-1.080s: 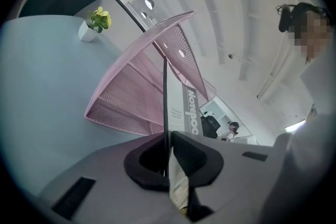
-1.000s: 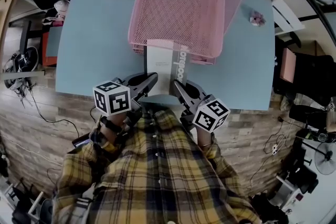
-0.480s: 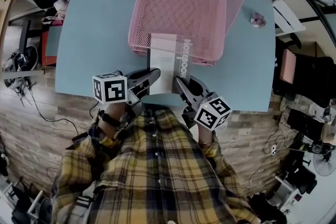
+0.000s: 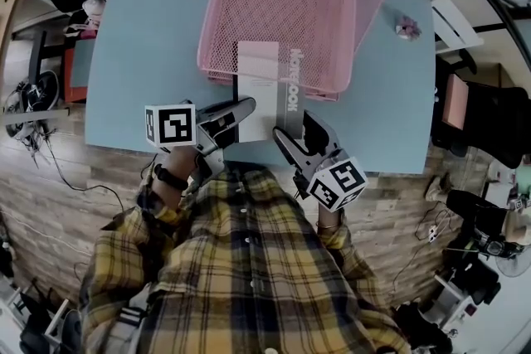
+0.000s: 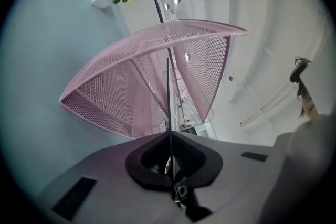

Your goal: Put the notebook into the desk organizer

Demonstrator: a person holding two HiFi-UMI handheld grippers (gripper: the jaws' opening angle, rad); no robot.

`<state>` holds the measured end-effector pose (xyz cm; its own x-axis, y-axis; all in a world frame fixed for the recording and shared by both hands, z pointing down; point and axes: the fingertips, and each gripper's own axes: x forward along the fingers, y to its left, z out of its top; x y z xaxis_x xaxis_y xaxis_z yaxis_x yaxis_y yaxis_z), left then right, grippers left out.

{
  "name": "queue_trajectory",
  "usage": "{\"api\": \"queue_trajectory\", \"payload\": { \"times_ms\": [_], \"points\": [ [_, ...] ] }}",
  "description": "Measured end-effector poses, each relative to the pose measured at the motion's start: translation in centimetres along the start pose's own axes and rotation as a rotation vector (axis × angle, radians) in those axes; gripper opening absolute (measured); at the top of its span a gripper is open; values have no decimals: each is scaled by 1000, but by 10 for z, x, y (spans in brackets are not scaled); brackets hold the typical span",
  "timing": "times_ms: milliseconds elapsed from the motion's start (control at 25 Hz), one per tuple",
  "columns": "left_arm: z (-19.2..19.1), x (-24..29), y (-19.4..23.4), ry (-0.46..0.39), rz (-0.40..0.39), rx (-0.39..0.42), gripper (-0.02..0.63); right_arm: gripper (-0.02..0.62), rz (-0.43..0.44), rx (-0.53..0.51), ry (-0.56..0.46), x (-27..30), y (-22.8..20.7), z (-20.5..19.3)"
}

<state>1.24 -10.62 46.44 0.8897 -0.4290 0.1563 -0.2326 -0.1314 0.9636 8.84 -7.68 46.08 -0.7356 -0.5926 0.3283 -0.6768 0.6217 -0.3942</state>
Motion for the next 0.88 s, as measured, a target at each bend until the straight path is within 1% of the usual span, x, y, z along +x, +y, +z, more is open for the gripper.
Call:
{"api": "queue_trajectory", "payload": {
  "times_ms": [80, 160, 200, 280, 320, 440, 560, 640, 840, 880],
  "points": [
    [0, 1, 0, -16, -16, -77, 5, 284, -2, -81, -4, -4, 4, 3],
    [3, 3, -4, -28, -42, -125, 5, 298, -5, -146, -11, -7, 6, 5],
    [4, 3, -4, -27, -46, -121, 5, 306, -8, -179, -14, -8, 7, 7],
    [8, 3, -2, -10, -37, -71, 5, 316, -15, -253, -15, -9, 10, 8],
    [9, 3, -2, -4, -37, -60, 5, 321, -18, -293, -9, -10, 12, 7],
    [9, 6, -6, -12, -72, -127, 5, 336, -33, -385, 22, -10, 16, 1],
    [10, 8, -8, -11, -91, -152, 5, 342, -60, -423, 46, -8, 16, -4],
    [11, 8, -9, -10, -101, -170, 5, 342, -74, -436, 29, -6, 14, -4],
    [15, 7, -8, -33, -95, -179, 10, 342, -95, -409, 19, -4, 13, 0],
    [16, 6, -8, -41, -91, -180, 19, 342, -98, -409, 12, -4, 13, 0]
  ]
}}
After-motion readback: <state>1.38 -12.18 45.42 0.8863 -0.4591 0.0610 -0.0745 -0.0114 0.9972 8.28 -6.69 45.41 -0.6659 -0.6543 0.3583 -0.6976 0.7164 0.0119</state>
